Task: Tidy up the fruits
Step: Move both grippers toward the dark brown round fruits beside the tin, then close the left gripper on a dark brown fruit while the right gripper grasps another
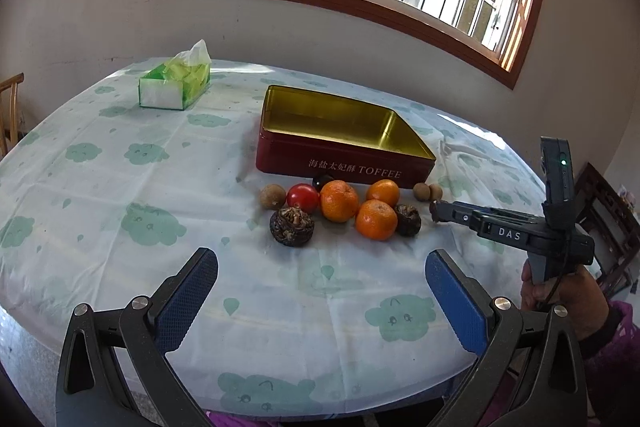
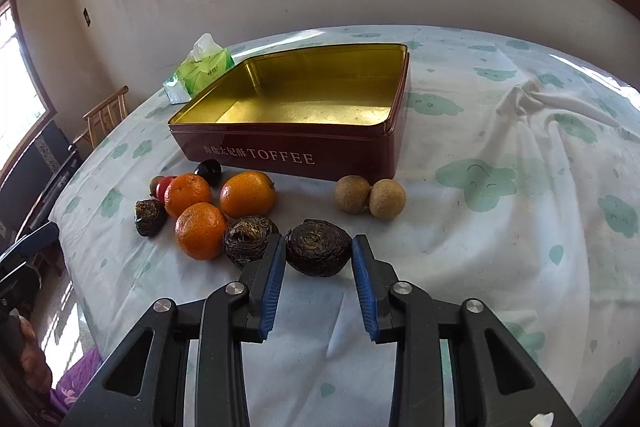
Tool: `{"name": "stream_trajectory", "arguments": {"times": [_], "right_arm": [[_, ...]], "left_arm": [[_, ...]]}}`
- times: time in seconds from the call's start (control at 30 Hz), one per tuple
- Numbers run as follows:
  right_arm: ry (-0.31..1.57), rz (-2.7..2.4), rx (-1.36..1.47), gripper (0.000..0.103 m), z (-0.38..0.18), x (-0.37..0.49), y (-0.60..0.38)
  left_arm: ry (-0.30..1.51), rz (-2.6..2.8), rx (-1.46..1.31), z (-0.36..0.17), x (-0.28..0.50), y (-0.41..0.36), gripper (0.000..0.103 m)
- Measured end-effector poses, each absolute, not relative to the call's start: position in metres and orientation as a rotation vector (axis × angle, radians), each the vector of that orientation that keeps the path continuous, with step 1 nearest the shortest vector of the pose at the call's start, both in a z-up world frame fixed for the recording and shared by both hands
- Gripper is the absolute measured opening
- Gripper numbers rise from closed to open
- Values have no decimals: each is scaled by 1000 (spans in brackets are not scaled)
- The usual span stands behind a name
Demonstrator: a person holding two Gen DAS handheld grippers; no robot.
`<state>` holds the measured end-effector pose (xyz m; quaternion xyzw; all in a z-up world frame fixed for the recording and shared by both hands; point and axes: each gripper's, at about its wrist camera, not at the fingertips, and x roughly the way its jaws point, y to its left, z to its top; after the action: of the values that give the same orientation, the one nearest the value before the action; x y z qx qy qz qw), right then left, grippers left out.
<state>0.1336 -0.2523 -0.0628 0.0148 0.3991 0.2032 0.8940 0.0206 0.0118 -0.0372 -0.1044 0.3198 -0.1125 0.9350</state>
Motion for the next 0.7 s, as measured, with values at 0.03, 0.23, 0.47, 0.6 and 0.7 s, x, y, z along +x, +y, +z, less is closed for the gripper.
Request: {"name": "stream_trajectory", "arguments": {"times": [0.03,0.23,0.47,0.6,0.7], "right_arm": [[806,391,33,31,-60,129,-258],[803,282,86,31,-64,127,-293],[819,293,83,31,-71,129,-293],[823,301,101,31,-73,129,-295],[821,301,100,31,-73,129,-296]], "left_arm": [[657,-225,-213,-38,25,13,103],[746,-281,-181,-51,71,5,103],[790,-267,-114,-64,100,0,100],[817,-262,-87,-72,110,-2,90],[844,-258,-64,-79,115,-8,77]]}}
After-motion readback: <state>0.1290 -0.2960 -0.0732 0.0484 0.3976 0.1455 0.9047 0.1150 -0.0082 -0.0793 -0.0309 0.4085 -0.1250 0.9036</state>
